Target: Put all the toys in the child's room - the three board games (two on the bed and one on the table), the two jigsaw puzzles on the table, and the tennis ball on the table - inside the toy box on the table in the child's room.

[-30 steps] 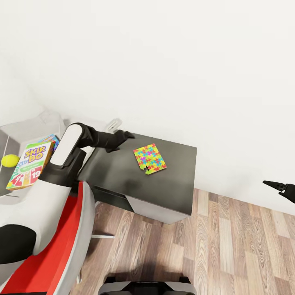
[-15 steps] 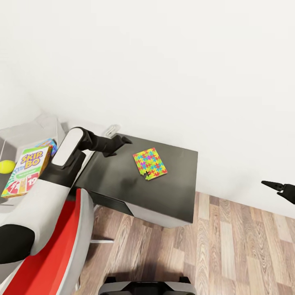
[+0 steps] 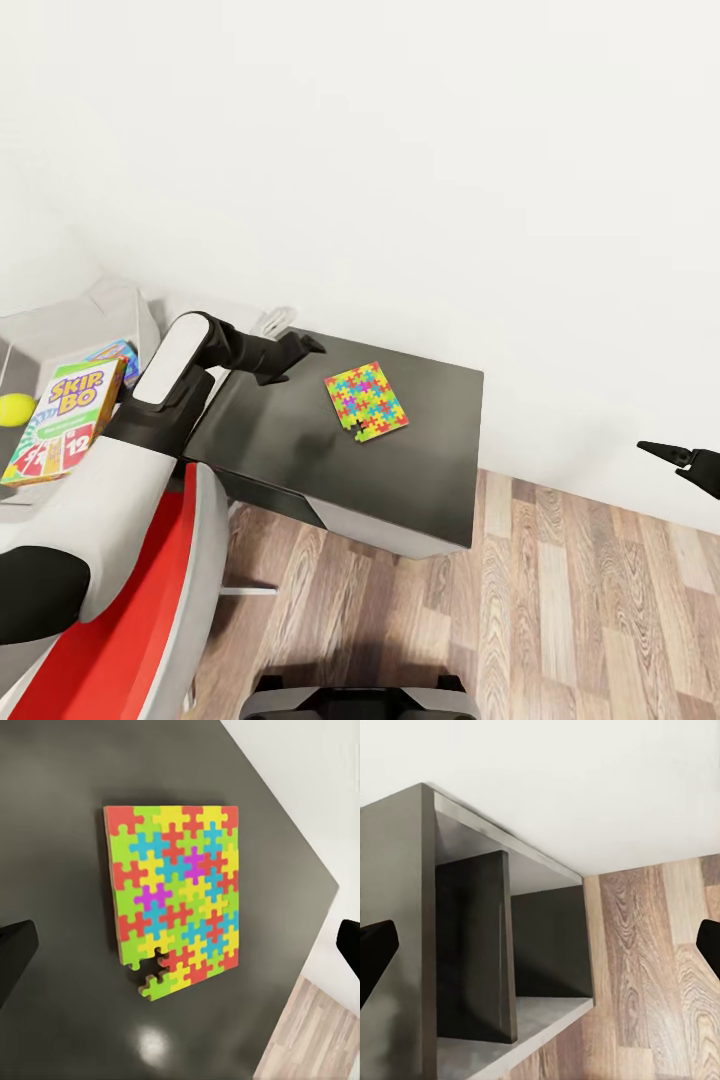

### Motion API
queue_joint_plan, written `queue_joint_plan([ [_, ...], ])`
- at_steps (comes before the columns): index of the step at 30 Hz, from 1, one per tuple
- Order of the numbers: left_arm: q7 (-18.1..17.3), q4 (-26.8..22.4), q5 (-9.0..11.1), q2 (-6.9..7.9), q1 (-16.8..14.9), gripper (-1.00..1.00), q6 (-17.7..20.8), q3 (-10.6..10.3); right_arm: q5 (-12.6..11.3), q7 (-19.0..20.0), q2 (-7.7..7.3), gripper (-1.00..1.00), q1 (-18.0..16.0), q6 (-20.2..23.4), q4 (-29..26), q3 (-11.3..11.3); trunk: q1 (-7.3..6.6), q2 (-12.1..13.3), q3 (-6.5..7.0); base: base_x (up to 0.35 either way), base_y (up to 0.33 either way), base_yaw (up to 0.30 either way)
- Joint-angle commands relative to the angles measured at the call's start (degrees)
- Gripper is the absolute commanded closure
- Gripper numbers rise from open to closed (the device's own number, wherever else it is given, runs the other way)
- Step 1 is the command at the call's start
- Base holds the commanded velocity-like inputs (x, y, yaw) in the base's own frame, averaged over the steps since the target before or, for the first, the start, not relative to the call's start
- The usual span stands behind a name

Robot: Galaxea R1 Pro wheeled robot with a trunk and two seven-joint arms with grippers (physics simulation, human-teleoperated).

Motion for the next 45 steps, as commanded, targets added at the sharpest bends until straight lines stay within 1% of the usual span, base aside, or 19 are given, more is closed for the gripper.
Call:
queue_joint_plan([
  [1, 0.57, -0.05, 0.54, 0.04, -0.06, -1.0, -0.07, -0.11, 0.55, 0.58, 0.0, -1.0, -0.06, 0.26, -0.01, -0.08, 0.03, -0.1, -0.08, 0.007, 0.0, 0.0],
  [9, 0.78, 0.19, 0.23, -1.39, -0.14, -1.0, -0.01, -0.34, 0.51, 0.65, 0.03, -1.0, -0.06, 0.26, -0.1, -0.02, 0.03, -0.1, -0.08, 0.003, 0.0, -0.052],
  [14, 0.82, 0.31, 0.11, -1.71, -0.14, -1.0, 0.0, -0.42, 0.52, 0.67, 0.03, -1.0, -0.04, 0.26, -0.68, 0.03, 0.03, -0.1, -0.08, 0.001, 0.0, -0.178],
  [24, 0.64, 0.79, 0.01, -1.5, 0.16, -1.0, 0.09, -0.43, 0.38, 0.89, 0.16, -1.0, 0.32, 0.26, -1.27, -0.06, 0.03, -0.1, -0.08, 0.0, 0.0, -0.109],
  [32, 0.38, 2.55, -0.03, -1.5, 0.45, -1.0, 0.16, -0.42, 0.38, 1.11, 0.7, -1.0, 0.52, 0.26, -1.72, 0.01, 0.03, -0.1, -0.08, 0.0, 0.0, -0.03],
  [40, 0.26, 3.37, -0.04, -1.36, 1.25, -1.0, 0.04, -0.36, 0.36, 2.9, 1.02, -1.0, 0.67, 0.26, -3.31, 0.05, 0.03, -0.1, -0.08, 0.007, 0.0, -0.009],
  [45, 0.09, 3.71, -0.09, -1.23, 2.41, -1.0, -0.02, -0.18, 0.39, 4.13, 1.11, -1.0, 0.71, 0.26, -4.22, 0.06, 0.03, -0.1, -0.08, 0.117, 0.0, -0.004],
])
